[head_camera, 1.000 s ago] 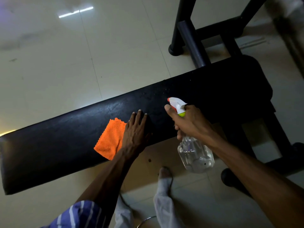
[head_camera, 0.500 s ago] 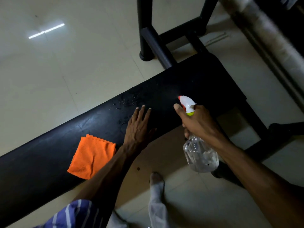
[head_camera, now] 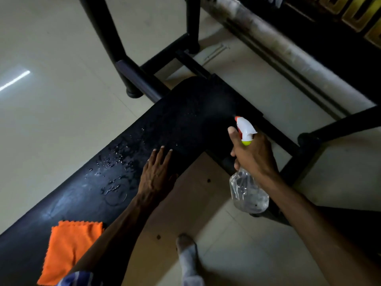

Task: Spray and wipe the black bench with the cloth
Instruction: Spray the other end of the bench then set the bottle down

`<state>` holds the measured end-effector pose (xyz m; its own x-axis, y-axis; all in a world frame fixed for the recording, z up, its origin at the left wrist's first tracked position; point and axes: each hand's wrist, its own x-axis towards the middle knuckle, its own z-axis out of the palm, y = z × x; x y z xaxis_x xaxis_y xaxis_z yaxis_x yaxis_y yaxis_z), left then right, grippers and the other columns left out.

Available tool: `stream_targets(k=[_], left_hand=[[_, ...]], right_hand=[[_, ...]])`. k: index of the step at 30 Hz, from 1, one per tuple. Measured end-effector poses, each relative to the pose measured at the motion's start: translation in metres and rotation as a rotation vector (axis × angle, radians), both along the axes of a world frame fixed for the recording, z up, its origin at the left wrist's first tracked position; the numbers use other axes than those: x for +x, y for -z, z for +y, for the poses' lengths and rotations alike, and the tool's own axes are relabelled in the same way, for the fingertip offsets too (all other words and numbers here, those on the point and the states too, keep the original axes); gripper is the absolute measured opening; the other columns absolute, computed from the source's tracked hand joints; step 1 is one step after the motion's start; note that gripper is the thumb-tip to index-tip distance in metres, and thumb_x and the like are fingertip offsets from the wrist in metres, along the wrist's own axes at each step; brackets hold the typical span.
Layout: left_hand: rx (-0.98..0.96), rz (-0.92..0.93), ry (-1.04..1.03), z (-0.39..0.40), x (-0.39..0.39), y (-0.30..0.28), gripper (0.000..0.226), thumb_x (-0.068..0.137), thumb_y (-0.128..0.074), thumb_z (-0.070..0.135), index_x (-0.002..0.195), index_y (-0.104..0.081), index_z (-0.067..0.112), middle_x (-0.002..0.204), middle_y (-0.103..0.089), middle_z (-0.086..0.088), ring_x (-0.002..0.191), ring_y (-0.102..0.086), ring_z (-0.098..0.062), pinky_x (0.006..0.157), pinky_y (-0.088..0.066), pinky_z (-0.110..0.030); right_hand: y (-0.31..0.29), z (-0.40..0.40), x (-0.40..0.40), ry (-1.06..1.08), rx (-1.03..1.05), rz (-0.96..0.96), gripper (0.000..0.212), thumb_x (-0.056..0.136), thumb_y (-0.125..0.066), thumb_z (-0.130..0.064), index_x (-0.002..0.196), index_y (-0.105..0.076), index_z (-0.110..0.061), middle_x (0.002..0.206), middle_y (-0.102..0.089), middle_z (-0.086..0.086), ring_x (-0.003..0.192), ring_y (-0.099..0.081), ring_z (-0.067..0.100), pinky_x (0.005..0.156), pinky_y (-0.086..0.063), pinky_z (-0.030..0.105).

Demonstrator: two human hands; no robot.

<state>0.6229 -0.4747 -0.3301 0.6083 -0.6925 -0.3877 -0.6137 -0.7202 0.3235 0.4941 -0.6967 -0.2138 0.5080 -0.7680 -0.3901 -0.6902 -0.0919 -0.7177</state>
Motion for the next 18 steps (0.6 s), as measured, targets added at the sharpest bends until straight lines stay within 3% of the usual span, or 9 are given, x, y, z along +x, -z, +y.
stream_targets(k=[3,7,11,13,16,18], left_hand=[[0.029,-0.006,0.022,-0.002,-0.002,0.006,0.079,0.103,-0.053,0.043,0.165,-0.008,0.023,0.174,0.000,-0.005,0.161,0.000,-0.030,0.131,-0.015,-0.048],[0.056,-0.029,0.045,0.002,-0.001,0.009,0.078,0.103,-0.053,0.043,0.165,-0.011,0.022,0.174,-0.004,-0.006,0.161,-0.004,-0.030,0.129,-0.022,-0.050],[0.040,-0.037,0.017,0.013,-0.002,0.008,0.077,0.102,-0.053,0.044,0.164,-0.015,0.020,0.173,-0.008,-0.007,0.161,-0.007,-0.031,0.129,-0.023,-0.050],[0.031,-0.028,-0.012,0.022,-0.003,0.007,0.078,0.102,-0.055,0.043,0.164,-0.015,0.019,0.174,-0.008,-0.007,0.161,-0.006,-0.031,0.130,-0.020,-0.050],[0.017,-0.012,-0.051,0.040,-0.007,0.004,0.078,0.102,-0.056,0.041,0.165,-0.014,0.020,0.174,-0.007,-0.007,0.161,-0.005,-0.032,0.129,-0.019,-0.049],[0.016,-0.004,-0.078,0.055,-0.009,0.002,0.078,0.102,-0.056,0.041,0.165,-0.015,0.019,0.174,-0.009,-0.007,0.161,-0.006,-0.032,0.129,-0.020,-0.049]], right_hand=[[0.000,-0.007,-0.015,-0.012,0.028,-0.004,0.059,0.102,-0.055,-0.061,0.125,-0.070,-0.009,0.080,-0.079,-0.002,0.035,-0.058,0.010,0.046,-0.054,0.027],[0.003,-0.004,-0.027,-0.040,0.044,-0.018,0.049,0.105,-0.053,-0.055,0.147,-0.059,-0.030,0.066,-0.069,0.004,0.040,-0.056,0.020,0.056,-0.056,0.035],[0.005,0.011,-0.030,-0.068,0.088,0.038,0.057,0.102,-0.054,-0.060,0.126,-0.072,-0.011,0.078,-0.078,-0.001,0.041,-0.060,0.018,0.061,-0.063,0.042],[0.005,0.022,-0.029,-0.093,0.098,0.048,0.057,0.104,-0.053,-0.058,0.134,-0.068,-0.013,0.070,-0.072,0.004,0.041,-0.058,0.019,0.061,-0.062,0.044],[0.007,0.042,-0.025,-0.117,0.137,0.002,0.049,0.103,-0.055,-0.056,0.146,-0.060,-0.032,0.073,-0.074,0.002,0.035,-0.055,0.012,0.049,-0.055,0.028],[0.011,0.058,-0.022,-0.169,0.151,-0.018,0.040,0.103,-0.057,-0.055,0.141,-0.058,-0.043,0.078,-0.078,0.000,0.032,-0.054,0.008,0.040,-0.046,0.019]])
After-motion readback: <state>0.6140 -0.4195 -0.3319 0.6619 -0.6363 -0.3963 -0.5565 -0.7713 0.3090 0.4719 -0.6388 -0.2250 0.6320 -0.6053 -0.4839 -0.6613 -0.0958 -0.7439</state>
